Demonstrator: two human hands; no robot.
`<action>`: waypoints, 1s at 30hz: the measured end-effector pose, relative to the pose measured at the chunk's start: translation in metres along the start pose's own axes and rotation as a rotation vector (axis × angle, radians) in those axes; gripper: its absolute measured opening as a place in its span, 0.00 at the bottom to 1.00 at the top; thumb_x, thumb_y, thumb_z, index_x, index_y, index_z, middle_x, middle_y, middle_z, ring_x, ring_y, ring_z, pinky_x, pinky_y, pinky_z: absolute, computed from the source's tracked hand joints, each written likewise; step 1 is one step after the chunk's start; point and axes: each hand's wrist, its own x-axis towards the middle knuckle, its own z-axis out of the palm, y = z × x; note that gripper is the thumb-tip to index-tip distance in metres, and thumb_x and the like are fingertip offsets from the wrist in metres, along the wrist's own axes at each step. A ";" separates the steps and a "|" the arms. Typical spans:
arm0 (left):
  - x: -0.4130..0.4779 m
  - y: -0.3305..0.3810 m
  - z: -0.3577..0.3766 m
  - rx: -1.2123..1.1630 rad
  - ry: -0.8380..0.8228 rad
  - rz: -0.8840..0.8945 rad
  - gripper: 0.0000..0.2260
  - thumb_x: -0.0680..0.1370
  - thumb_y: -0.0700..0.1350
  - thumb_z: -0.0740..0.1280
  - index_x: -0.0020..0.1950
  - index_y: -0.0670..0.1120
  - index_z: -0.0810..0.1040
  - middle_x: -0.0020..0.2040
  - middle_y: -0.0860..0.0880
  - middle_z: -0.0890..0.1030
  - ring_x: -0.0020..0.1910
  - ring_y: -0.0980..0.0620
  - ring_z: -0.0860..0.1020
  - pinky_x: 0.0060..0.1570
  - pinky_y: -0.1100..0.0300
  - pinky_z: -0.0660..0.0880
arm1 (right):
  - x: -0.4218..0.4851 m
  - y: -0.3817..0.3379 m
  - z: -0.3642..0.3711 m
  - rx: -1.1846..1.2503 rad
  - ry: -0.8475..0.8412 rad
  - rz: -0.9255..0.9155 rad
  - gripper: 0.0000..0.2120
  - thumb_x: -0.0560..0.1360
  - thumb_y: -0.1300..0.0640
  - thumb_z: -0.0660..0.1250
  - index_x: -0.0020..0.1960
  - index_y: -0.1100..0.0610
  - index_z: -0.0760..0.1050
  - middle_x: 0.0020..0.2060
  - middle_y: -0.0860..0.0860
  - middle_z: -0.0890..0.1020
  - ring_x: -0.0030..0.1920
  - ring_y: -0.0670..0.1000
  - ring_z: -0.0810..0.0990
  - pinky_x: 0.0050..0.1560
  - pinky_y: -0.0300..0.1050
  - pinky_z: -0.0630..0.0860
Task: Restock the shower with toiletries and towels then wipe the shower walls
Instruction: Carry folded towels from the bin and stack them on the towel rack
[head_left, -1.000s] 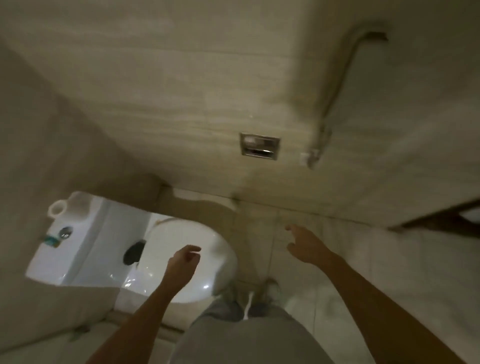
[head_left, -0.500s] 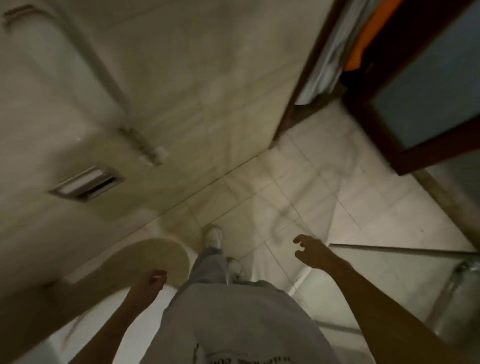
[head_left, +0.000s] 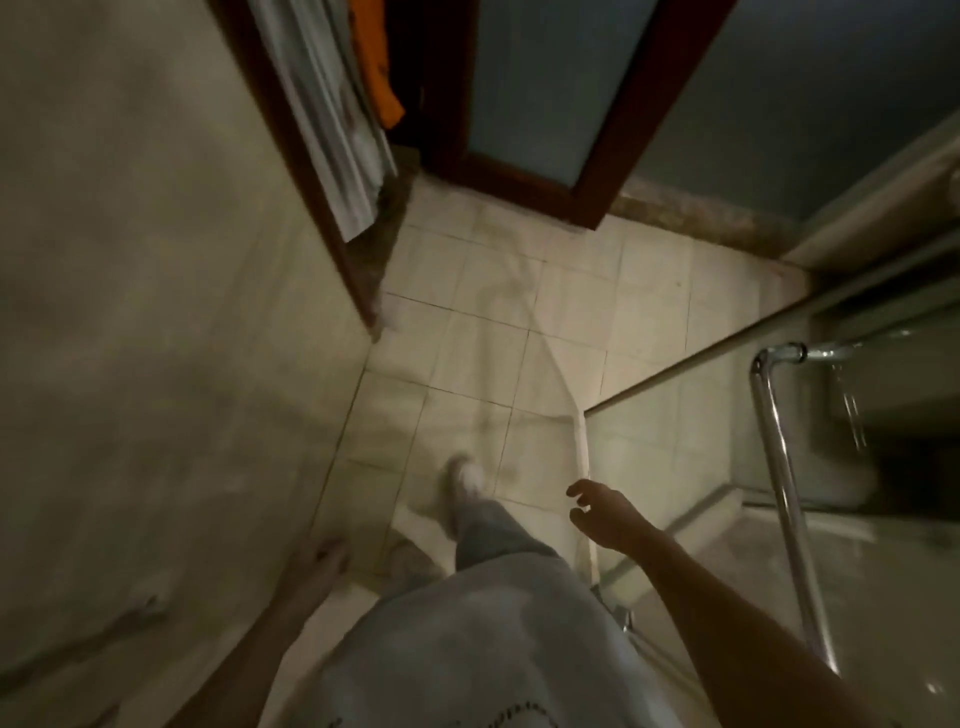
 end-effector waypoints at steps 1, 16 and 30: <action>0.013 0.022 0.002 0.049 -0.028 0.014 0.04 0.81 0.43 0.68 0.52 0.46 0.81 0.47 0.45 0.84 0.49 0.45 0.83 0.43 0.59 0.74 | 0.004 0.009 0.004 0.024 -0.014 0.041 0.17 0.80 0.56 0.64 0.69 0.53 0.73 0.63 0.53 0.79 0.59 0.52 0.79 0.60 0.43 0.76; 0.146 0.272 0.007 0.402 -0.099 0.101 0.05 0.82 0.39 0.66 0.56 0.42 0.79 0.52 0.41 0.83 0.45 0.48 0.81 0.40 0.64 0.74 | 0.141 0.009 -0.091 0.472 -0.059 0.237 0.14 0.77 0.59 0.68 0.63 0.56 0.77 0.55 0.56 0.84 0.54 0.55 0.82 0.54 0.43 0.75; 0.276 0.501 0.063 0.498 -0.127 0.036 0.06 0.83 0.40 0.63 0.55 0.40 0.79 0.51 0.40 0.82 0.46 0.46 0.79 0.39 0.58 0.71 | 0.259 -0.034 -0.334 0.627 0.215 0.214 0.17 0.80 0.57 0.63 0.67 0.56 0.75 0.60 0.53 0.81 0.58 0.54 0.81 0.53 0.41 0.73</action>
